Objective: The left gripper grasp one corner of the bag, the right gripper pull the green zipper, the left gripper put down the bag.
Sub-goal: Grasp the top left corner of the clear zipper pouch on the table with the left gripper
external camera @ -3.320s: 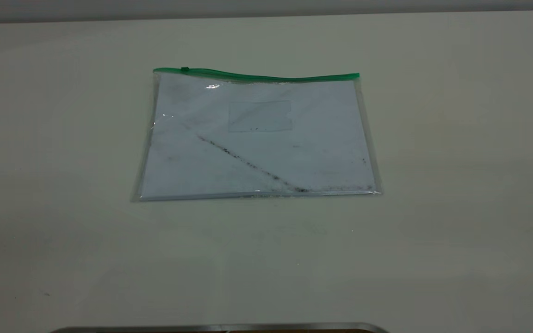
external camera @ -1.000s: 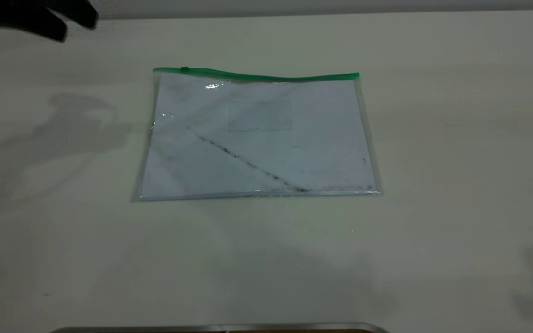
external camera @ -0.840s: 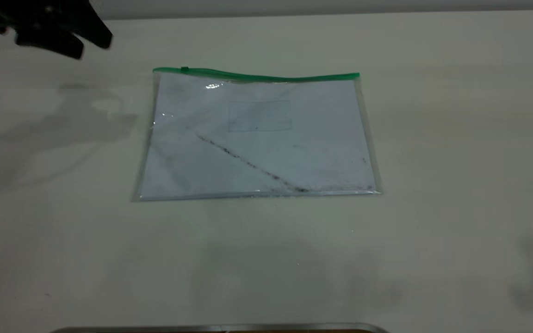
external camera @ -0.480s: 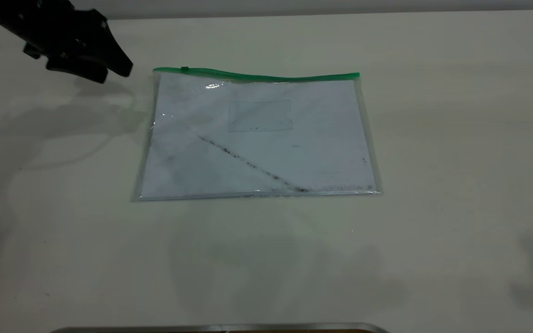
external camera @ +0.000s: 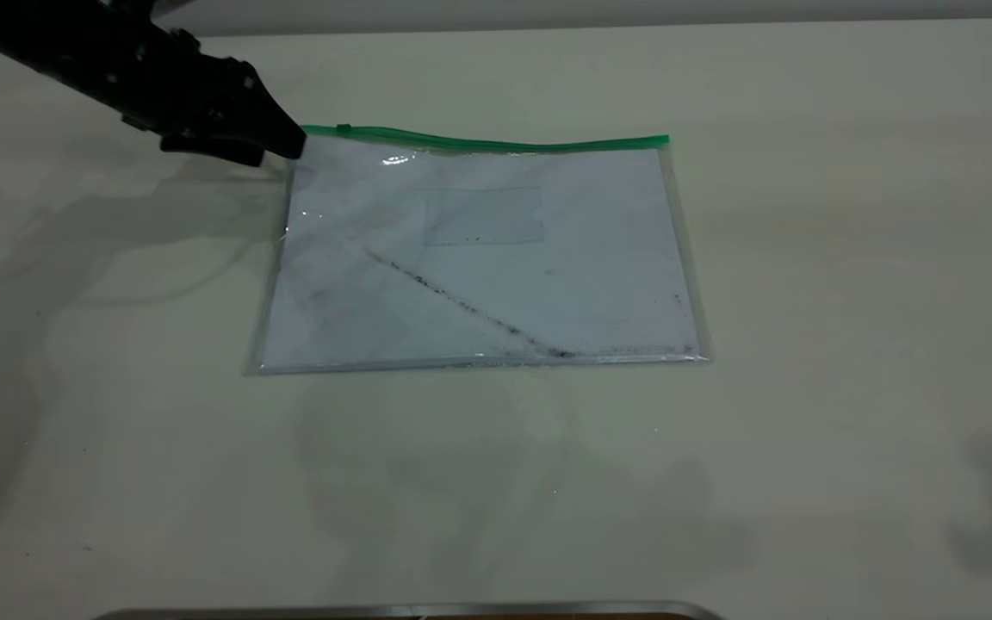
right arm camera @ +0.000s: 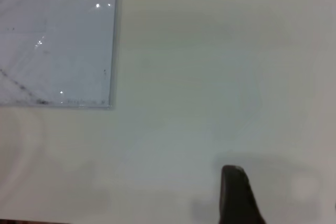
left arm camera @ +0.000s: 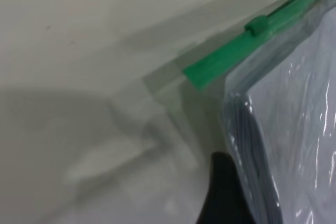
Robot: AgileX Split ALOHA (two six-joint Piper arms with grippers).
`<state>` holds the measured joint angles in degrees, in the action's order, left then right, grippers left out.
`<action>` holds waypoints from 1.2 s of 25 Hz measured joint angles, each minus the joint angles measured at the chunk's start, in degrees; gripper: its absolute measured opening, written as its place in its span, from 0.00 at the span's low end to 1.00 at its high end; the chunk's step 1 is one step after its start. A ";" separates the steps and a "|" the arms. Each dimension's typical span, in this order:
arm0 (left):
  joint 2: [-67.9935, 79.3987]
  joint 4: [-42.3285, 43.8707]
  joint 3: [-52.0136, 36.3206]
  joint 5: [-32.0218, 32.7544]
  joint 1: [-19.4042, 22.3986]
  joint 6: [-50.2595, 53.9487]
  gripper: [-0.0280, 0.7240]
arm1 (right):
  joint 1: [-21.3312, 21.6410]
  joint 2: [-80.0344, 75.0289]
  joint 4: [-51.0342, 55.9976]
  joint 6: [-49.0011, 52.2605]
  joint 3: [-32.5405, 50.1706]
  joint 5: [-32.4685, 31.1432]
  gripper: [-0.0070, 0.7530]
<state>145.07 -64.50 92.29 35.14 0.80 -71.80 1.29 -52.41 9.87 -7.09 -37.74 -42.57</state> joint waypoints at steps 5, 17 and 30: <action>2.08 -4.26 0.71 -0.70 -0.51 -3.12 0.82 | 0.00 0.00 0.00 0.00 0.00 -0.06 0.64; 3.90 -13.40 1.13 -1.26 -1.43 -9.69 0.82 | 0.00 0.00 0.00 0.00 0.00 -0.11 0.64; 6.44 -20.25 1.13 -0.12 -2.44 -15.64 0.54 | 0.00 0.00 0.00 0.00 0.00 -0.11 0.64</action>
<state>151.51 -84.75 93.43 35.01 -1.64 -87.44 1.29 -52.41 9.87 -7.09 -37.74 -42.68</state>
